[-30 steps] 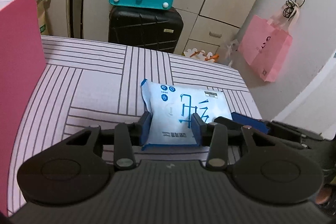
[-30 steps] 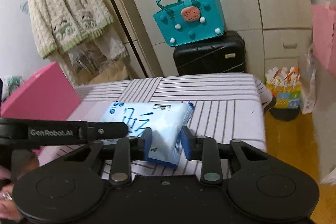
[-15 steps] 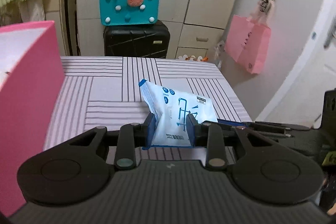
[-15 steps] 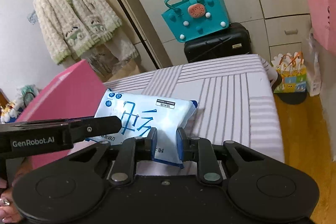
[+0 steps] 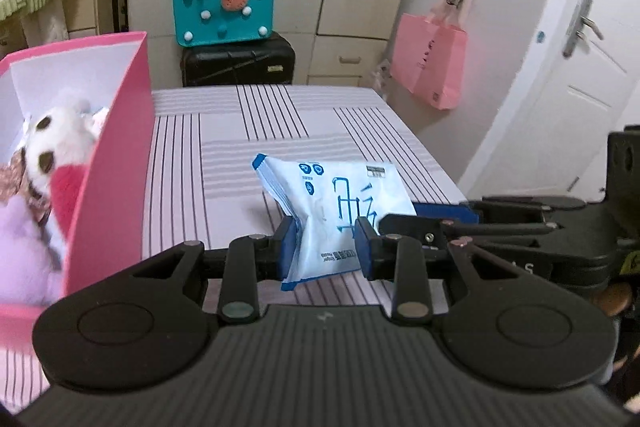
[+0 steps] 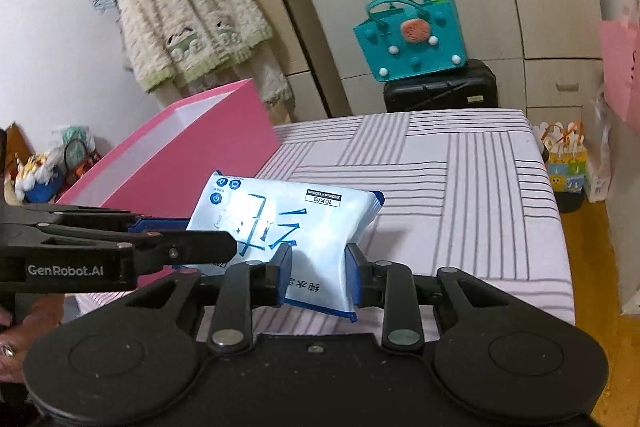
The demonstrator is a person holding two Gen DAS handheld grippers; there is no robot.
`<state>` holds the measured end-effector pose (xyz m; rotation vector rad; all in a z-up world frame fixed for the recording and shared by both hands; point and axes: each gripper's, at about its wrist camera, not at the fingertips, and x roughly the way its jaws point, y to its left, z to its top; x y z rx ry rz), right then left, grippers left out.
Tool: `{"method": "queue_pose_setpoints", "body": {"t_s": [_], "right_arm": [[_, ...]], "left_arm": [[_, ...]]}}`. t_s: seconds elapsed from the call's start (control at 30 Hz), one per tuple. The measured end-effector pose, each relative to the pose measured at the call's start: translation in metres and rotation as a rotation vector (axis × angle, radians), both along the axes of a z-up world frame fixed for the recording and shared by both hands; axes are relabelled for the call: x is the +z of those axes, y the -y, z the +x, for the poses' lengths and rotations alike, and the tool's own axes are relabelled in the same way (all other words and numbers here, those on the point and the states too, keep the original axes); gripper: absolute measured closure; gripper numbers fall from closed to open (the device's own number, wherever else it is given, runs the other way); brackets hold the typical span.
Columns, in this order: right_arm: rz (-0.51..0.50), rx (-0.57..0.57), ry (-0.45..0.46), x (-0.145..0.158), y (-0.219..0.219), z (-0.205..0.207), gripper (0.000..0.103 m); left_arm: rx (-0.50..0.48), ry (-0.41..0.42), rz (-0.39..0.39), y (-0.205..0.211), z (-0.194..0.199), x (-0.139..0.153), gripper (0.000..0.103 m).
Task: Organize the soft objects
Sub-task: 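Lift the wipes pack with both tools and carry it over the box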
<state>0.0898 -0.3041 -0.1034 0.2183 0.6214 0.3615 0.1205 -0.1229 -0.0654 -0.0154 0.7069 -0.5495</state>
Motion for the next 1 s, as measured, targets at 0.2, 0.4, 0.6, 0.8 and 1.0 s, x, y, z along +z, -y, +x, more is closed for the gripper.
{"method": "queue_pose_setpoints", "body": {"t_s": [0.2, 0.4, 0.6, 0.8, 1.0], "right_arm": [[-0.015, 0.044, -0.014, 0.012, -0.021, -0.029, 0.055], [-0.039, 0.124, -0.021, 0.033, -0.05, -0.051, 0.05], [-0.032, 0.211, -0.004, 0.052, -0.08, -0.058, 0.048], [-0.059, 0.29, 0.049, 0.078, -0.113, -0.056, 0.048], [-0.08, 0.338, 0.112, 0.099, -0.139, -0.037, 0.048]], "left_arm": [[-0.062, -0.007, -0.002, -0.027, -0.033, 0.009, 0.073], [-0.119, -0.015, -0.005, -0.064, -0.058, 0.02, 0.073], [-0.107, 0.038, 0.01, -0.104, -0.077, 0.038, 0.073], [-0.061, 0.085, 0.018, -0.138, -0.082, 0.06, 0.073], [0.009, 0.169, 0.018, -0.161, -0.071, 0.076, 0.073]]}}
